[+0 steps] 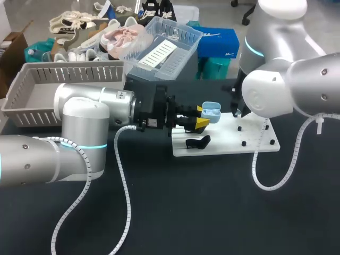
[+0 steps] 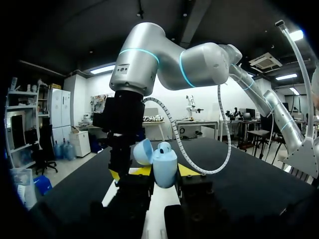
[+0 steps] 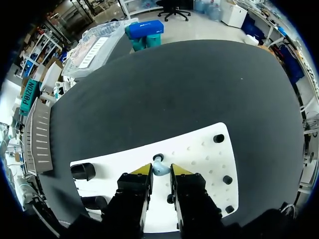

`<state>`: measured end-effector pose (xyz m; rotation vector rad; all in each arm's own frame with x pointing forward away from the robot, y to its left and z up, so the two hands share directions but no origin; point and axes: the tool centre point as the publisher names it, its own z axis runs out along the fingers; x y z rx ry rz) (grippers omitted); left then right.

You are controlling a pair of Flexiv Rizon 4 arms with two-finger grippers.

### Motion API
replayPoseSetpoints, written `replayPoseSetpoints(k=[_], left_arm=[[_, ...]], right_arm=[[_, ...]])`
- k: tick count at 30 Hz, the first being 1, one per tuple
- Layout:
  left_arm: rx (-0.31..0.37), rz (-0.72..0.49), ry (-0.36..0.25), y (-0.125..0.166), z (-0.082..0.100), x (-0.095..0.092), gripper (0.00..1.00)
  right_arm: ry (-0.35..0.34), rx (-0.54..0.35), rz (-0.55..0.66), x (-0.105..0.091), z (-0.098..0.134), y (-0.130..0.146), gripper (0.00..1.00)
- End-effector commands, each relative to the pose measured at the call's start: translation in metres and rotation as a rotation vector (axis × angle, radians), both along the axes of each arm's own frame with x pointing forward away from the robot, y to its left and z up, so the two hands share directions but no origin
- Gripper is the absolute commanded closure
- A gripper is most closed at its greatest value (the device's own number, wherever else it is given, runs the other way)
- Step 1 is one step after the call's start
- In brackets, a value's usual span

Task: Pick up each earbud case from the left stands, insert the matching earbuds, close the lid, and place the case in the box.

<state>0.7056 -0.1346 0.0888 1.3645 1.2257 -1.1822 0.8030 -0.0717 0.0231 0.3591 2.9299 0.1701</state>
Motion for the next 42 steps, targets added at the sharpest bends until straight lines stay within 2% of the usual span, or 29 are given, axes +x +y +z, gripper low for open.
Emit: replayPoseSetpoints(k=[1,5,7,17,27,33,42], left_arm=[[-0.002,0.002,-0.001,0.000,0.000,-0.001,1.00],[-0.002,0.002,-0.001,0.000,0.000,-0.001,1.00],[-0.002,0.002,-0.001,0.000,0.000,-0.001,1.00],[-0.002,0.002,-0.001,0.000,0.000,-0.001,1.00],[-0.002,0.002,-0.001,0.000,0.000,-0.001,1.00],[-0.002,0.002,-0.001,0.000,0.000,-0.001,1.00],[-0.002,0.002,-0.001,0.000,0.000,-0.001,1.00]], right_arm=[[0.004,0.002,0.004,0.003,-0.002,0.001,0.85],[0.002,0.003,0.002,0.004,-0.002,0.001,0.91],[0.001,0.003,0.002,0.004,-0.002,0.001,1.00],[-0.002,0.006,0.002,0.001,0.003,0.001,1.00],[-0.041,0.035,-0.010,-0.007,0.024,0.000,1.00],[-0.097,0.052,-0.018,-0.017,0.047,-0.004,1.00],[-0.218,0.044,0.006,-0.044,0.100,-0.001,1.00]])
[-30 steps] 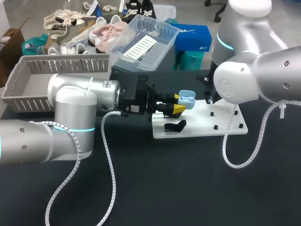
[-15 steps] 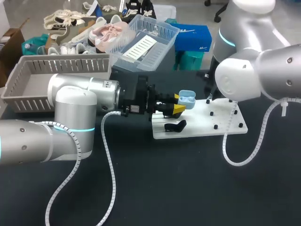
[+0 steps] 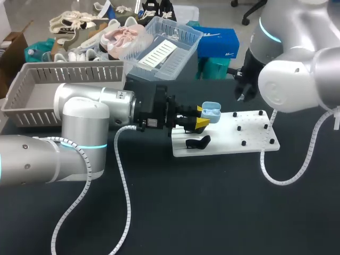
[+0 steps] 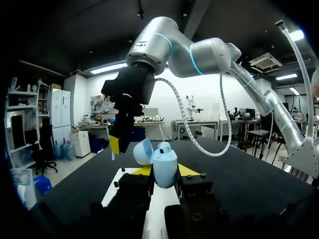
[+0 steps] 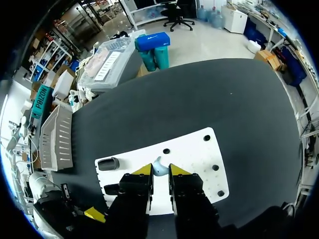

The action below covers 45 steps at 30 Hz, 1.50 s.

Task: Pick up each earbud case from the left stands, insert the matching earbuds, close the lid, and place the case in the box.

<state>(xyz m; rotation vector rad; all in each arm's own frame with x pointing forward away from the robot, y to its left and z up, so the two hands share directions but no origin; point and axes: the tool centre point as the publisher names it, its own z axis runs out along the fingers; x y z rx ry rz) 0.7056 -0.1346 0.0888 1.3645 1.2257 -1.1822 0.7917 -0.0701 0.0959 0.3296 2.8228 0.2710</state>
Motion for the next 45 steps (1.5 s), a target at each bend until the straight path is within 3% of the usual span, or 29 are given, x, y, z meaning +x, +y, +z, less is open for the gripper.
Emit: replayPoseSetpoints(k=[1,11,18,29,45], left_arm=[[-0.001,0.002,-0.001,0.000,0.000,-0.001,1.00],[-0.001,0.002,-0.001,0.000,0.000,-0.001,1.00],[-0.001,0.002,-0.001,0.000,0.000,-0.001,1.00],[-0.001,0.002,-0.001,0.000,0.000,-0.001,1.00],[-0.001,0.002,-0.001,0.000,0.000,-0.001,1.00]], right_arm=[[-0.119,-0.018,-0.003,-0.036,0.033,-0.001,1.00],[-0.210,-0.064,0.071,-0.071,0.084,0.022,1.00],[-0.227,-0.068,0.119,-0.086,0.100,0.035,1.00],[-0.122,0.001,0.270,-0.096,0.107,0.066,1.00],[0.025,-0.045,0.412,-0.108,0.088,0.095,1.00]])
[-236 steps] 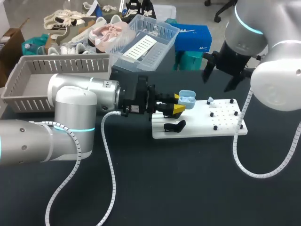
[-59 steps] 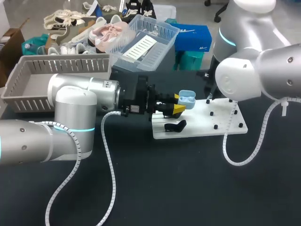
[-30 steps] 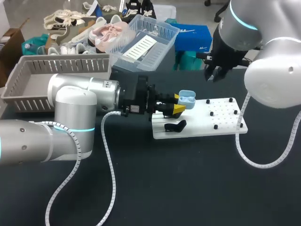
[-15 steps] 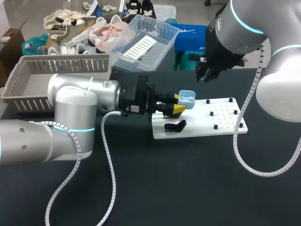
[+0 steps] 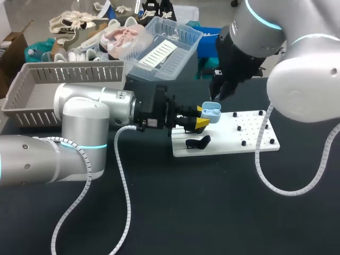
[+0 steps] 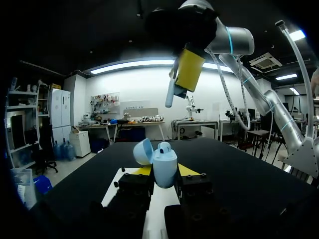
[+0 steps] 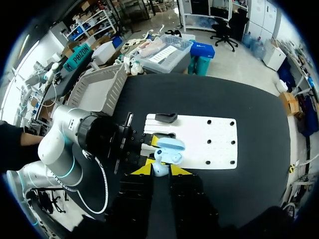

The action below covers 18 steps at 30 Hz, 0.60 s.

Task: Pick up each earbud case from the left stands, insert the matching earbuds, close the lid, and place the case in the box.

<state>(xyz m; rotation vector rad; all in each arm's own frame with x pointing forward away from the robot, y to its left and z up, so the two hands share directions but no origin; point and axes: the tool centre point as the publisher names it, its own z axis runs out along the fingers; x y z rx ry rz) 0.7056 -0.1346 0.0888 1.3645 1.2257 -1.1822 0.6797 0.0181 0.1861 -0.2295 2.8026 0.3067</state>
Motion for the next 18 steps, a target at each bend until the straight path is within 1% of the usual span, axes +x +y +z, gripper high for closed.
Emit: replayPoseSetpoints(k=[1,4,7,18], left_arm=[[-0.001,0.002,-0.001,0.000,0.000,-0.001,1.00],[-0.001,0.002,-0.001,0.000,0.000,-0.001,1.00],[-0.001,0.002,-0.001,0.000,0.000,-0.001,1.00],[-0.001,0.002,-0.001,0.000,0.000,-0.001,1.00]], right_arm=[[0.095,-0.035,0.032,0.003,-0.003,0.008,1.00],[0.137,-0.060,0.046,0.002,-0.008,0.009,1.00],[0.153,-0.076,0.051,0.001,-0.012,0.009,1.00],[0.164,-0.085,0.045,0.002,-0.015,0.008,1.00]])
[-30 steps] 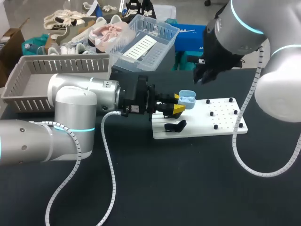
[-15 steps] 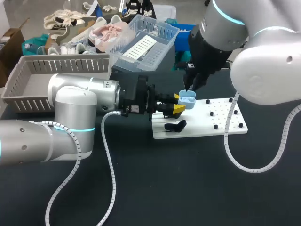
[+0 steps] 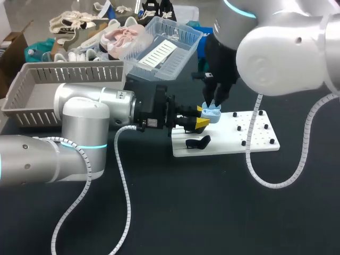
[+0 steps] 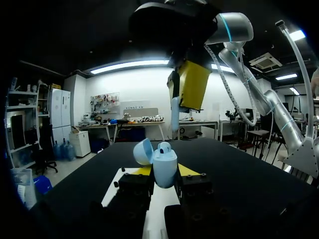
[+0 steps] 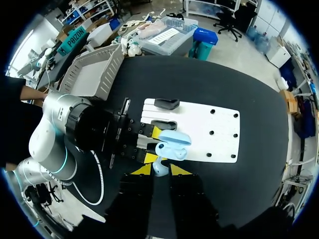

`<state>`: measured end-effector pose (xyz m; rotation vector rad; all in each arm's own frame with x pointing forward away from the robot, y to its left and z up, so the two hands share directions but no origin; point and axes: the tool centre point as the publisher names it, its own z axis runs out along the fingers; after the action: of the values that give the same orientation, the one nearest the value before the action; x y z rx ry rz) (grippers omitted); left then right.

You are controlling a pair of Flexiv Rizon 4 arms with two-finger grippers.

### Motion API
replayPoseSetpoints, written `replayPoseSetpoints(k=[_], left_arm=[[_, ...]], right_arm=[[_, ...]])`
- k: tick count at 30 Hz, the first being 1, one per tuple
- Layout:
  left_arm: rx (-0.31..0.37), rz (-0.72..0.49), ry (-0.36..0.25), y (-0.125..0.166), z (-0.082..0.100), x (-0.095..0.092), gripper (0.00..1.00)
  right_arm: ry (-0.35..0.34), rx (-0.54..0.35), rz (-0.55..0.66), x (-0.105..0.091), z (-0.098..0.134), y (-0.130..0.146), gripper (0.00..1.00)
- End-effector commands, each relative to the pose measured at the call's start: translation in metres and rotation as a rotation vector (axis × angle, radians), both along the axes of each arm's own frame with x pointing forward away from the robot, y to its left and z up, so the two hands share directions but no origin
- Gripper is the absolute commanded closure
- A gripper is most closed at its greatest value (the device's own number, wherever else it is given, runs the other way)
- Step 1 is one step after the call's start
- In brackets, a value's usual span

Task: Pick up each earbud case from the left stands, insert the matching earbuds, close the lid, and place the case in the box.

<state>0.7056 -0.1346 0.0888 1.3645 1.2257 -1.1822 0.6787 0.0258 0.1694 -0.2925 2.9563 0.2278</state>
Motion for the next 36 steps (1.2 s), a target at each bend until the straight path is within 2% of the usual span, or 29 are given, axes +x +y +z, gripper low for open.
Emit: replayPoseSetpoints(k=[1,18,26,36], left_arm=[[-0.001,0.002,-0.001,0.0000,-0.0004,-0.0005,1.00],[-0.001,0.002,-0.001,0.0000,-0.0004,-0.0005,1.00],[-0.001,0.002,-0.001,0.0000,-0.0004,-0.0005,1.00],[-0.001,0.002,-0.001,0.0000,-0.0004,-0.0005,1.00]], right_arm=[[0.023,-0.005,0.005,0.0028,0.0013,0.0008,1.00],[0.034,-0.026,0.007,0.0075,-0.0003,0.0025,1.00],[0.067,-0.039,0.005,0.0107,-0.0016,0.0002,1.00],[0.066,-0.040,0.018,0.0080,-0.0075,0.0024,1.00]])
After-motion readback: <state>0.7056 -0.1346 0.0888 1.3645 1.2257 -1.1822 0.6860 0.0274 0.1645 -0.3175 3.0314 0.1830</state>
